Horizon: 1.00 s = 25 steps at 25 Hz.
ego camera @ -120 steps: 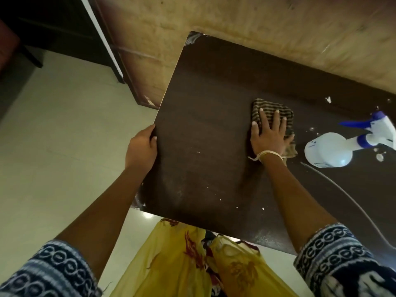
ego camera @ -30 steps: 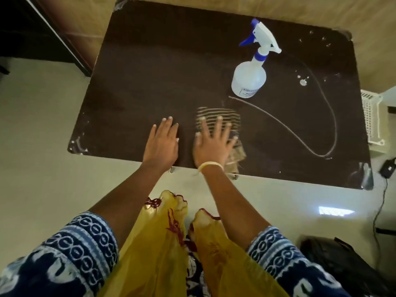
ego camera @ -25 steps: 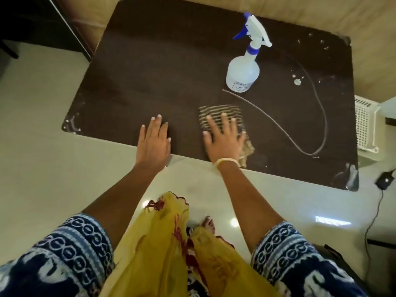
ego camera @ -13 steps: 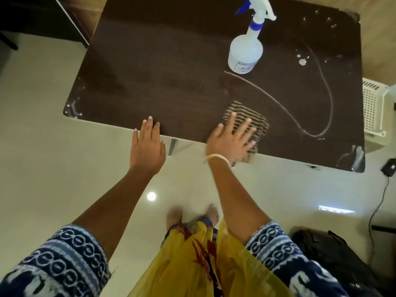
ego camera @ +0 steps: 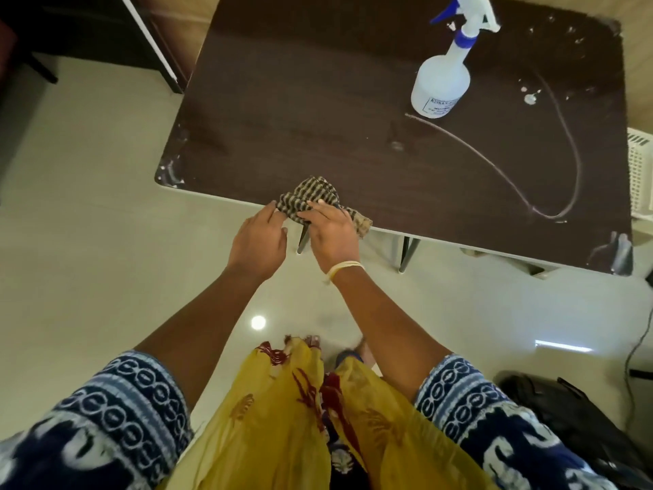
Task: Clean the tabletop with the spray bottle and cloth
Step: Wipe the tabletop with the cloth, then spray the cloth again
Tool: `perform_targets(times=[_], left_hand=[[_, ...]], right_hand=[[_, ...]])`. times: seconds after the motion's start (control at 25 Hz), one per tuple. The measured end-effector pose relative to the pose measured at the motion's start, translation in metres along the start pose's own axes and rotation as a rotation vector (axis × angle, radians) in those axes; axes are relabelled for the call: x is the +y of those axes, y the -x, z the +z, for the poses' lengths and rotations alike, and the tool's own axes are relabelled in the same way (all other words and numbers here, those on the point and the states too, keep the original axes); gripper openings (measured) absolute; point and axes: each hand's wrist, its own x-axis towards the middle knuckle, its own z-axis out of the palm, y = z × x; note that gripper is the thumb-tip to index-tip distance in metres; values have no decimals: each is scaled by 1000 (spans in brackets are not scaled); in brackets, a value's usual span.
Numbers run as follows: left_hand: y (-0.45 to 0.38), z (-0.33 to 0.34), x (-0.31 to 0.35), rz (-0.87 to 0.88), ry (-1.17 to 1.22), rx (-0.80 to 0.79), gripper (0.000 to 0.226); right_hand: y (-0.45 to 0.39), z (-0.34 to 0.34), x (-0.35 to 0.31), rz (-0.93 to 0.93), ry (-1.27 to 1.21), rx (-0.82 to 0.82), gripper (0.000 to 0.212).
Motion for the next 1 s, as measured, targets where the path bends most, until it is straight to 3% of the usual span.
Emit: perform_targets(times=[0.08,0.16,0.28,0.36,0.48,0.56,0.68,0.76,0.92,1.0], left_hand=[[-5,-10,6,19,78,4,26],[-15,-21,14,32,157,5,21],[-37,-40,30,-47,440,-37,20],[-55,-55,45,-237,780,-147,29],[-78,-71,60,-545,1247,-334,54],[-90,-77,66,-570,1452,-496,68],[-107,-81,89,-533,1754,-595,45],[-127,-79,109,-537,1845,-504,37],[-175,-65,138,-613,1834,-276,38],[-195,-62,152,-673,1860,-242,37]], right_hand=[[6,-17,-5,90,-91,-24,36],[0,-36,-15,344,-283,-57,35],[-32,-63,-21,715,-821,56,36],[-52,-80,-20,849,-1243,76,39],[-71,-103,-20,914,-1609,-15,42],[-82,-113,-15,883,-1697,-21,41],[-100,-123,-8,896,-1623,-47,34],[-117,-128,3,880,-1494,-43,28],[-158,-149,44,740,-930,152,7],[-172,-161,74,803,-723,237,10]])
